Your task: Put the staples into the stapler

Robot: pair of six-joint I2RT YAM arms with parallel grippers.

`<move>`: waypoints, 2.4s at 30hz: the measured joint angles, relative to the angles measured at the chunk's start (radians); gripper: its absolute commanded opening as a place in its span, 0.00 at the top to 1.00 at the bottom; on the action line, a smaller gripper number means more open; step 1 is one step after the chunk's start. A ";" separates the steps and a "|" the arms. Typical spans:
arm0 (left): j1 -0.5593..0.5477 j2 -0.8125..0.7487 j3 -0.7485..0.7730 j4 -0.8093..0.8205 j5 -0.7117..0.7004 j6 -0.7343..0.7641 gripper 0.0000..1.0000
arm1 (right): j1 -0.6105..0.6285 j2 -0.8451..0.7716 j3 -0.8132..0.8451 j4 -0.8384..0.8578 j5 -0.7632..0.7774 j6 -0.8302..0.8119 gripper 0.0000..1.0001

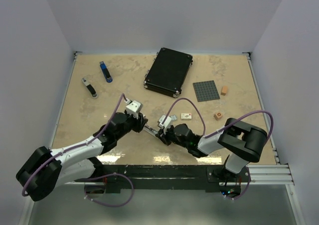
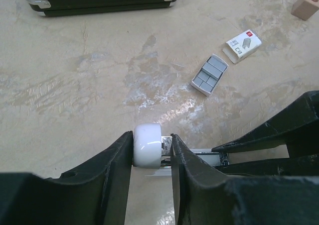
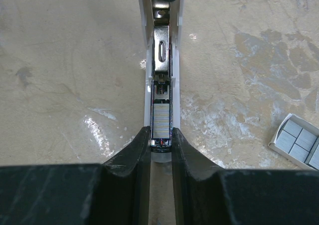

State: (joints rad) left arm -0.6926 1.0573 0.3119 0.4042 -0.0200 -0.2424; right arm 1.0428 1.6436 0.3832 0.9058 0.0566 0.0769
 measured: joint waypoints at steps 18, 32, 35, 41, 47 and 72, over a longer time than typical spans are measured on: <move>-0.224 0.005 0.000 -0.005 -0.256 0.025 0.63 | 0.005 -0.006 0.000 -0.018 0.001 -0.004 0.97; -0.428 0.145 0.019 0.095 -0.345 -0.100 0.43 | 0.009 -0.011 -0.002 -0.034 0.002 -0.007 0.96; -0.430 0.145 0.019 0.090 -0.378 -0.124 0.37 | 0.009 -0.011 -0.002 -0.034 0.003 -0.007 0.95; -0.449 0.013 0.019 0.004 -0.449 -0.172 0.24 | 0.010 -0.017 -0.002 -0.033 0.004 -0.005 0.84; -0.424 -0.211 0.038 -0.160 -0.462 -0.220 0.17 | 0.009 -0.031 -0.002 -0.048 0.011 0.016 0.63; -0.145 -0.544 0.352 -0.680 -0.657 0.033 0.08 | 0.009 -0.198 0.555 -1.002 0.042 0.084 0.50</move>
State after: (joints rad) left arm -0.8379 0.5129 0.6636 -0.2756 -0.6765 -0.2092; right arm 1.0519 1.4452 0.9386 -0.0963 0.0982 0.1604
